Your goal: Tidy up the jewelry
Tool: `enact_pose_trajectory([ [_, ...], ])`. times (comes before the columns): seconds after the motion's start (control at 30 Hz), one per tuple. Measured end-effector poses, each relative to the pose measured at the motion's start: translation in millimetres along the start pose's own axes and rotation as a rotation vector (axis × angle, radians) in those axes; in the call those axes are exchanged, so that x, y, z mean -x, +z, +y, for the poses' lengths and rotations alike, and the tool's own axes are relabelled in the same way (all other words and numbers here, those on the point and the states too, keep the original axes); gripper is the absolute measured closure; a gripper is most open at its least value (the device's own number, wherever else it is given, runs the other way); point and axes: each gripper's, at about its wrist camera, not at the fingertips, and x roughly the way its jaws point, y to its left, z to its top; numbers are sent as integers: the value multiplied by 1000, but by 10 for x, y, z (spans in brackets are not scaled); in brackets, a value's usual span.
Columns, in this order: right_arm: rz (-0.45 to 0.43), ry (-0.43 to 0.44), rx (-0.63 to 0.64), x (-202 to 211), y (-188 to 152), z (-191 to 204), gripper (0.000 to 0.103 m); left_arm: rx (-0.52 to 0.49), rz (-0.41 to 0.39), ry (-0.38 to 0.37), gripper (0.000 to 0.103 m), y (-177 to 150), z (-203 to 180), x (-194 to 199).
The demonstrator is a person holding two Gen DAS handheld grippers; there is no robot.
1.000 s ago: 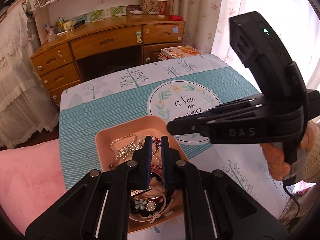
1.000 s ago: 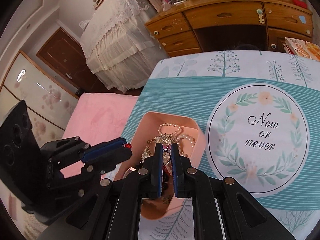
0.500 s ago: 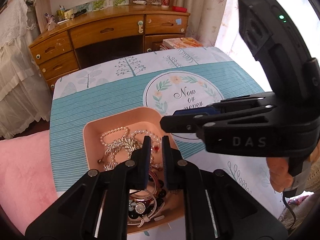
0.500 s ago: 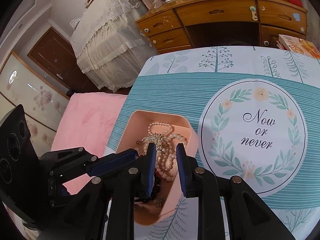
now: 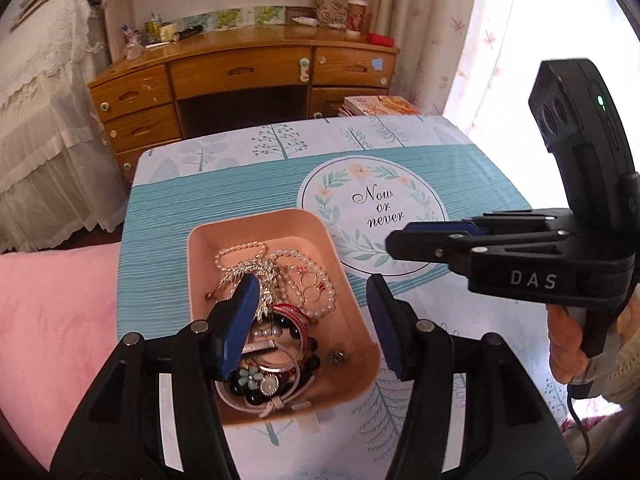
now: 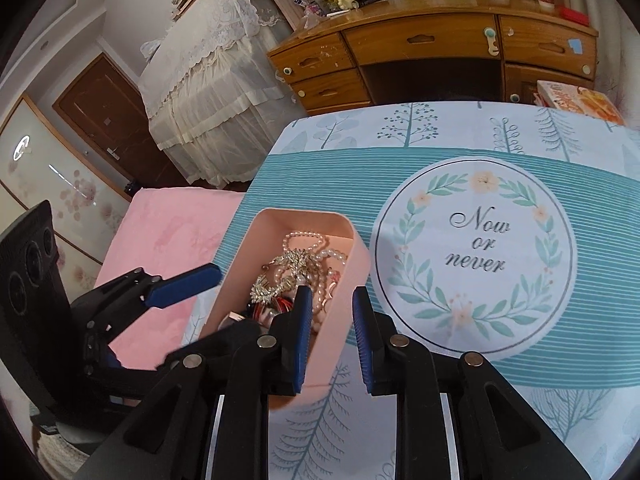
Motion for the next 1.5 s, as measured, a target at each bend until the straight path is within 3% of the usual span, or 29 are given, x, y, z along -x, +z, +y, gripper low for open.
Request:
enact_pose_trajectory([
  [0.2,-60,-64,37,364,-302,23,82,112,-31,124,50,-235,-86,286],
  [0.33,-91,-105,57,635,-618,12,82,242,-55,111,47,-469,-152,481],
  [0.4,-106,-131,56,770,-783,-18,82,283,-71,99,40,-608,-226,576],
  [0.5,-123,-141,33,995,-1051,-88,82,311,-101,92,29,-824,-389,701],
  [0.6,-148,-167,25,1254,-1336,-132,81,302,-108,106,26,-1010,-601,797],
  [0.63,-161,-175,23,1353,-1434,-137,79,292,-100,129,25,-1061,-690,823],
  [0.7,-193,-201,17,1550,-1621,-126,59,281,-109,165,23,-1157,-831,887],
  [0.8,-274,-224,11,1875,-1923,-81,39,310,-132,188,21,-1279,-956,979],
  [0.9,-349,-271,38,2129,-2199,8,29,309,-140,225,21,-1375,-1107,1073],
  [1.13,-385,-300,24,2442,-2550,54,25,253,-171,308,19,-1392,-1440,1328],
  [1.5,-483,-318,31,2910,-2692,159,17,223,-225,272,17,-1304,-1730,1670],
])
